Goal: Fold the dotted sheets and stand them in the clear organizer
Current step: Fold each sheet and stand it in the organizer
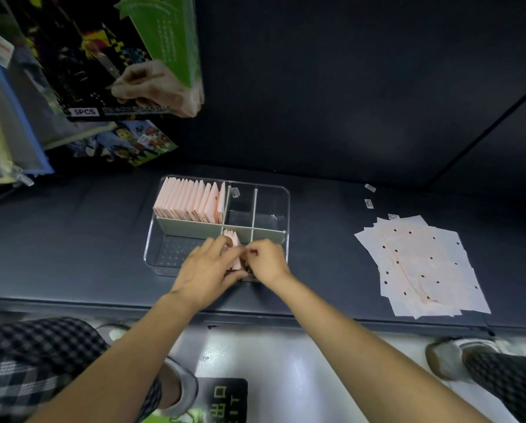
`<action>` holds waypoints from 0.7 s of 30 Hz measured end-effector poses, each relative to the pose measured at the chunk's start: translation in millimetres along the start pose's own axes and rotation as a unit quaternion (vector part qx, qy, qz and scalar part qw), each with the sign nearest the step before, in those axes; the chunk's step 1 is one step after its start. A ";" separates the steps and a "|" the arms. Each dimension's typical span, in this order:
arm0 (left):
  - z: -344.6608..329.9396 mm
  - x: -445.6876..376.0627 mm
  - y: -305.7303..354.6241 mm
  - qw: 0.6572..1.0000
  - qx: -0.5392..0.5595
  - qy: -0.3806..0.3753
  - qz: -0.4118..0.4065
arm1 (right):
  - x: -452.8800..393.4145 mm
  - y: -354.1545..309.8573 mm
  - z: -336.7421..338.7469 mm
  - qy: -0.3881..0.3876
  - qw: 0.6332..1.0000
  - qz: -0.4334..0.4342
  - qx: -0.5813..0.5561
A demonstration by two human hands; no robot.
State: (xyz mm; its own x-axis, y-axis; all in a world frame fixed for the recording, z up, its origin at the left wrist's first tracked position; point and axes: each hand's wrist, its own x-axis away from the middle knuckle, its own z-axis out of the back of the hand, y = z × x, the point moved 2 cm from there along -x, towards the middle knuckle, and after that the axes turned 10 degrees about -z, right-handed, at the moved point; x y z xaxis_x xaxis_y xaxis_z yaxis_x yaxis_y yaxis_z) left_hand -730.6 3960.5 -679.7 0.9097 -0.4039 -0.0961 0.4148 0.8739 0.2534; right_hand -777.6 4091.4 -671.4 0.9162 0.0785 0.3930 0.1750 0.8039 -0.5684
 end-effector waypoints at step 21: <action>-66.9 -62.7 127.0 0.971 0.072 -0.154 -0.169 | 43.1 329.0 164.4 0.258 0.943 -0.209 0.006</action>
State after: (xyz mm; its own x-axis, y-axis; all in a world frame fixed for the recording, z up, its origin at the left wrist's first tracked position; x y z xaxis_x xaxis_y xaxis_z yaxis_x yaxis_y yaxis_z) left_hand -733.7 4114.9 -705.9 0.6639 -0.7424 0.0902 0.6620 0.6395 0.3909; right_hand -739.8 4456.2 -722.7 0.8220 -0.5417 0.1759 0.5589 0.7080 -0.4317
